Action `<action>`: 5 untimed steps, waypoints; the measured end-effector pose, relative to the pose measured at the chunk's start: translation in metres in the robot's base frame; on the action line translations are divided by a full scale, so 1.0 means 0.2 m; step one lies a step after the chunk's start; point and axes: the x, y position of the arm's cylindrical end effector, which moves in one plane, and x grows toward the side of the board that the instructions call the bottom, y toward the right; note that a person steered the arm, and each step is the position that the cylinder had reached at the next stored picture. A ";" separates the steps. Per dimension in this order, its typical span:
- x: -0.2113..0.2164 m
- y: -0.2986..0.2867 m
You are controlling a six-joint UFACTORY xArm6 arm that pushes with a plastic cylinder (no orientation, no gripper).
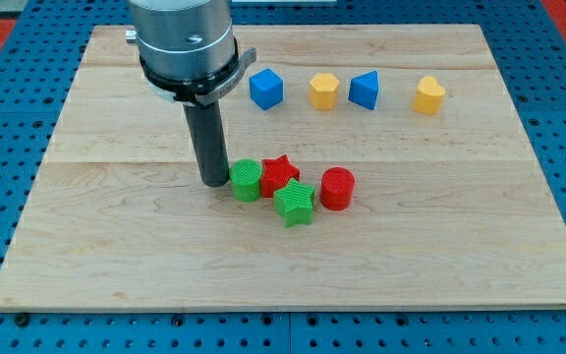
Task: Move the heart into the hexagon
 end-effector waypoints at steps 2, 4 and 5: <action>0.03 0.00; 0.58 0.11; 0.57 0.19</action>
